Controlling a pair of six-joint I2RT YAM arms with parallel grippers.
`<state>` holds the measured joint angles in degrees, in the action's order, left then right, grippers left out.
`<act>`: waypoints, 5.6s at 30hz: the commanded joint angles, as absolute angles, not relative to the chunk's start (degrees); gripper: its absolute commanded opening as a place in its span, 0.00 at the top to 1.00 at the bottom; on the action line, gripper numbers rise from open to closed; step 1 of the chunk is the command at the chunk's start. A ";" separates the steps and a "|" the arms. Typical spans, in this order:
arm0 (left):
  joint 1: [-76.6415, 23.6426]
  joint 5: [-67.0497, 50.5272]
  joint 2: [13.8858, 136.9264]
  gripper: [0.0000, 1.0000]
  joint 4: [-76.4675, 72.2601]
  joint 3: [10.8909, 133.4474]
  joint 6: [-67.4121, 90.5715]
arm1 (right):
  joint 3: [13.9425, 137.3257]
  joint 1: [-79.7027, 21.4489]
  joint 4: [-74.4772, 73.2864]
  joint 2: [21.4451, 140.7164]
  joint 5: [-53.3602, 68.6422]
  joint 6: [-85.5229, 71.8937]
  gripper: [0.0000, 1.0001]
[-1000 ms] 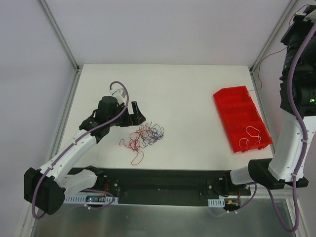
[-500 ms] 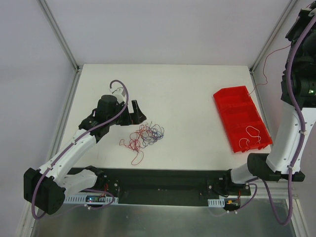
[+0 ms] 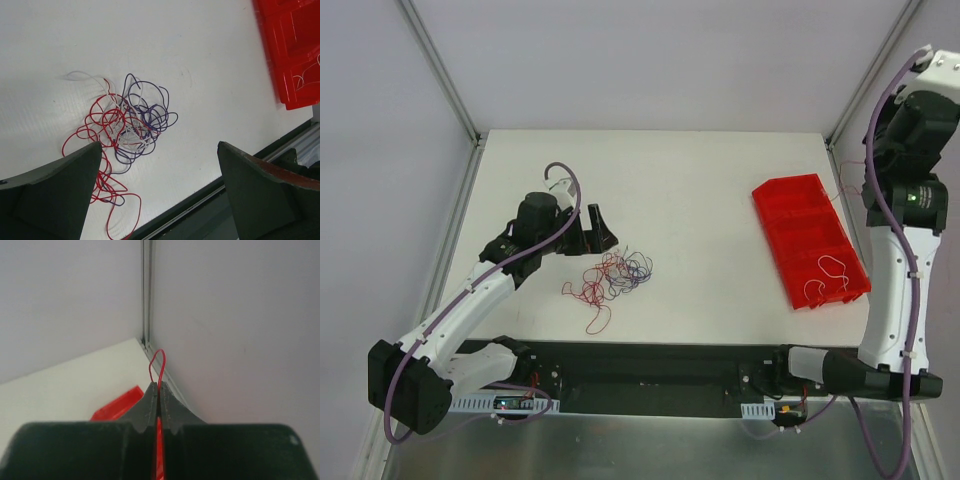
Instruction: Untangle the cables
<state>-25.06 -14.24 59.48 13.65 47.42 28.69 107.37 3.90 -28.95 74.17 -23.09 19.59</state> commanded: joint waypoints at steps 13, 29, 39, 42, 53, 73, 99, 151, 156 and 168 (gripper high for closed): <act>-24.96 -34.79 58.71 0.01 14.33 53.17 24.70 | 76.40 5.36 -26.30 57.65 -16.89 3.61 1.00; -27.24 -32.97 59.77 0.01 18.81 59.68 17.05 | 66.54 14.67 -22.24 66.44 2.82 -12.92 1.00; -24.70 -34.72 59.06 0.01 18.72 58.01 16.87 | 68.11 17.31 -25.39 83.38 1.40 -10.89 1.00; -23.91 -33.58 59.76 0.01 18.81 57.74 16.52 | 70.92 17.49 -27.41 90.15 2.55 -11.16 1.00; -23.38 -33.92 60.03 0.01 18.19 57.22 17.14 | 74.00 17.58 -29.01 101.24 -2.11 -10.28 1.00; -23.21 -34.18 64.95 0.01 18.37 57.22 18.02 | 79.64 16.00 -40.96 92.91 -4.56 -2.99 0.39; -17.93 -23.47 63.11 0.23 18.29 44.58 29.35 | 65.48 -38.56 -1.06 89.02 20.57 -12.48 0.42; -26.28 -7.03 89.12 0.43 13.63 42.45 30.67 | 79.16 -51.43 -25.29 59.86 -6.59 6.41 1.00; -25.93 -6.77 88.51 0.46 13.18 42.01 30.94 | 97.18 -50.71 -32.42 60.29 -11.68 11.94 1.00; -23.73 -6.77 86.84 0.46 11.96 40.52 30.67 | 122.78 -50.54 -32.17 64.68 -13.36 18.02 1.00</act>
